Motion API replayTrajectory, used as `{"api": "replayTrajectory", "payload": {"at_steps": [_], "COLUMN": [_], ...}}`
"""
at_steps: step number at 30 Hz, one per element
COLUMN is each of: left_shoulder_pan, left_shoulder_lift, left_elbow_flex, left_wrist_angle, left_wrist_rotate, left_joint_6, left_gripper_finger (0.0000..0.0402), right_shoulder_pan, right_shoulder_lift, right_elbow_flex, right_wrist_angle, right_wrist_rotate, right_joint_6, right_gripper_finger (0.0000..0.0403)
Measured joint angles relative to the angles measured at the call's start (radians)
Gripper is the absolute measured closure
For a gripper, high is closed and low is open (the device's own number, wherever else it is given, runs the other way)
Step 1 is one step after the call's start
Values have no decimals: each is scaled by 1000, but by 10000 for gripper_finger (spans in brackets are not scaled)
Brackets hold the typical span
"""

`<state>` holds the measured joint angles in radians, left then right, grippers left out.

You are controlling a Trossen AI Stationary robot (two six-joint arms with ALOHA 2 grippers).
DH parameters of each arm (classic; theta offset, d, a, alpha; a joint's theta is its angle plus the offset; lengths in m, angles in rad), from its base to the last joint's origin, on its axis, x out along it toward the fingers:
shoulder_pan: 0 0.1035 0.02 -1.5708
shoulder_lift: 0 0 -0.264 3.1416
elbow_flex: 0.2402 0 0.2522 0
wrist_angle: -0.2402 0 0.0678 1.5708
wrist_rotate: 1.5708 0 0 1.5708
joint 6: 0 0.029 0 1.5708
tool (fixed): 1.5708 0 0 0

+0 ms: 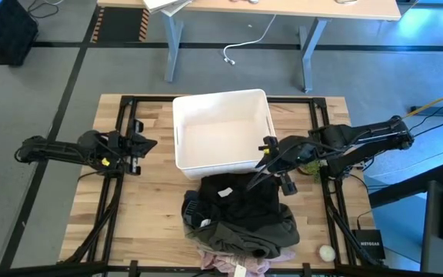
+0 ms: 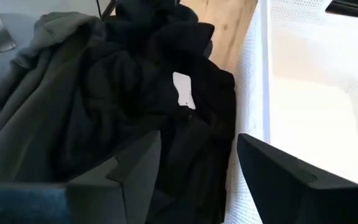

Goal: Sort clothes
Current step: Put the black jacket into the laundry bin

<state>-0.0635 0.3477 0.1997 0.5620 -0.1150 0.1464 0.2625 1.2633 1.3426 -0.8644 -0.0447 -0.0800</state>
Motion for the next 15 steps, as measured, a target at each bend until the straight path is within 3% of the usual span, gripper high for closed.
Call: {"api": "replayTrajectory", "payload": {"at_steps": [7, 15], "left_shoulder_pan": [0, 0], "left_shoulder_lift": [0, 1], "left_elbow_flex": [0, 0], "left_wrist_angle": [-7, -42], "left_wrist_rotate": [-1, -4], "left_joint_6": [-22, -52], "left_gripper_finger": [398, 398], "right_shoulder_pan": [123, 271], "right_shoulder_lift": [18, 119], "right_elbow_flex": [0, -1], "right_wrist_angle": [71, -77], "right_wrist_rotate": [40, 199], "right_joint_6": [-57, -60], "right_gripper_finger": [180, 181]}}
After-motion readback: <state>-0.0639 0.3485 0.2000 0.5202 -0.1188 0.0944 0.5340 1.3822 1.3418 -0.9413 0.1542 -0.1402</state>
